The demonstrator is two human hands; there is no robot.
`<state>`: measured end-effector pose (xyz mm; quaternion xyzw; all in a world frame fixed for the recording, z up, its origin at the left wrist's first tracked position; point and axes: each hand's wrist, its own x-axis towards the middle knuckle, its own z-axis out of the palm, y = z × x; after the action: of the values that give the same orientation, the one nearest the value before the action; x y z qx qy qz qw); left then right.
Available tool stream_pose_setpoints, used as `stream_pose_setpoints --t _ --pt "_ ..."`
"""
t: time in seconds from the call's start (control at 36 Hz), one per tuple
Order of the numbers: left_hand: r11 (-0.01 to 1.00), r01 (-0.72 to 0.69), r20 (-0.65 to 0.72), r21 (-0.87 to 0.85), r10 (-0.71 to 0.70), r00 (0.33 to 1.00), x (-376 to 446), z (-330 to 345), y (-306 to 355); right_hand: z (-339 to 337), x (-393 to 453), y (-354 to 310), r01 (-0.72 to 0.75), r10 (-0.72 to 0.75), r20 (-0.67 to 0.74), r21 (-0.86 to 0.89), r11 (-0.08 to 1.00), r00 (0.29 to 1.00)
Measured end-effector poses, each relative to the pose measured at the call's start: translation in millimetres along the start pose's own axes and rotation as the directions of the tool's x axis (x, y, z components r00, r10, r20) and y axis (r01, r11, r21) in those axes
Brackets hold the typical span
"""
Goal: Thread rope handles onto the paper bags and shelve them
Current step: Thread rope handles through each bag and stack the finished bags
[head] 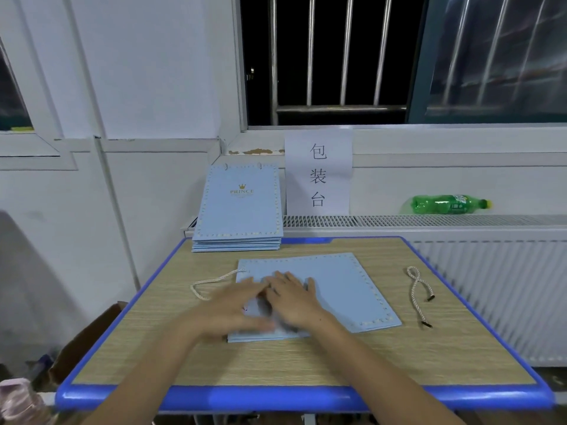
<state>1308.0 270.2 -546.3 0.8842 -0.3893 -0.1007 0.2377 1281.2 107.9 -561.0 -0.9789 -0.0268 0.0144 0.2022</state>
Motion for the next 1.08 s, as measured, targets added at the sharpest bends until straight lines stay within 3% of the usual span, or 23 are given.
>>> stream_pose_setpoints --t 0.06,0.11,0.17,0.22,0.33,0.42,0.53,0.64,0.69,0.75,0.81,0.86,0.94,1.0,1.03,1.08 --pt "0.974 0.042 0.162 0.224 -0.08 0.984 -0.1 11.9 0.8 -3.8 3.7 2.5 -0.023 0.033 -0.061 0.156 0.988 0.998" --pt "0.955 0.049 0.15 0.294 -0.097 0.984 -1.3 15.2 -1.1 -7.0 4.3 6.6 -0.042 0.073 -0.078 0.342 0.939 0.994" --pt "0.948 0.05 0.125 0.315 -0.094 0.988 -4.0 13.3 0.9 -12.1 0.1 11.5 -0.055 0.097 -0.045 0.566 0.823 0.994" --pt "0.915 0.029 0.1 0.402 -0.075 0.992 -6.4 12.8 5.0 -20.7 -7.9 15.0 -0.029 0.043 -0.008 0.613 0.79 0.999" --pt "0.842 0.0 -0.006 0.54 0.004 1.0 -5.9 3.7 14.1 -40.8 -23.7 20.8 0.076 -0.149 0.198 0.334 0.939 0.969" --pt "0.871 0.017 -0.056 0.491 0.012 0.998 -3.8 -14.8 15.4 -55.8 -34.0 26.6 0.153 -0.149 0.275 0.006 0.988 0.95" --pt "0.933 -0.021 -0.113 0.359 0.066 0.991 -3.0 -26.5 11.7 -65.6 -50.3 24.2 0.169 -0.139 0.102 -0.403 0.9 0.985" --pt "0.969 -0.076 -0.224 0.237 0.13 0.966 0.1 -40.6 8.8 -82.4 -61.5 17.5 0.153 -0.306 -0.175 -0.581 0.8 0.936" --pt "0.989 -0.116 -0.341 0.091 0.14 0.93 -0.6 -54.3 11.7 -101.2 -64.3 9.5 0.121 -0.385 -0.36 -0.578 0.807 0.85" --pt "0.971 -0.203 -0.473 -0.123 0.123 0.873 -2.1 -71.1 19.0 -117.3 -62.0 5.9 0.064 -0.494 -0.578 -0.606 0.793 0.649" --pt "0.881 -0.302 -0.513 -0.365 0.081 0.854 -4.6 -88.8 26.0 -129.5 -56.7 10.6 0.012 -0.523 -0.72 -0.583 0.812 0.456" --pt "0.762 -0.351 -0.463 -0.544 0.076 0.883 -9.4 -102.2 26.4 -142.3 -54.8 13.7 -0.059 -0.53 -0.765 -0.587 0.807 0.365" --pt "0.704 -0.385 -0.451 -0.596 0.103 0.886 -12.8 -109.5 25.1 -159.7 -54.8 12.3 -0.038 -0.568 -0.777 -0.598 0.8 0.273" --pt "0.718 -0.363 -0.464 -0.594 0.064 0.884 -10.4 -106.8 27.9 -162.8 -51.6 9.0 0.024 -0.534 -0.788 -0.554 0.832 0.308" --pt "0.721 -0.339 -0.462 -0.604 0.029 0.886 -8.1 -103.5 30.1 -162.2 -47.8 8.6 0.04 -0.495 -0.791 -0.517 0.855 0.361" --pt "0.732 -0.259 -0.445 -0.631 -0.067 0.893 -0.5 -94.4 27.1 -157.7 -39.1 11.7 0.002 -0.392 -0.749 -0.463 0.887 0.534"
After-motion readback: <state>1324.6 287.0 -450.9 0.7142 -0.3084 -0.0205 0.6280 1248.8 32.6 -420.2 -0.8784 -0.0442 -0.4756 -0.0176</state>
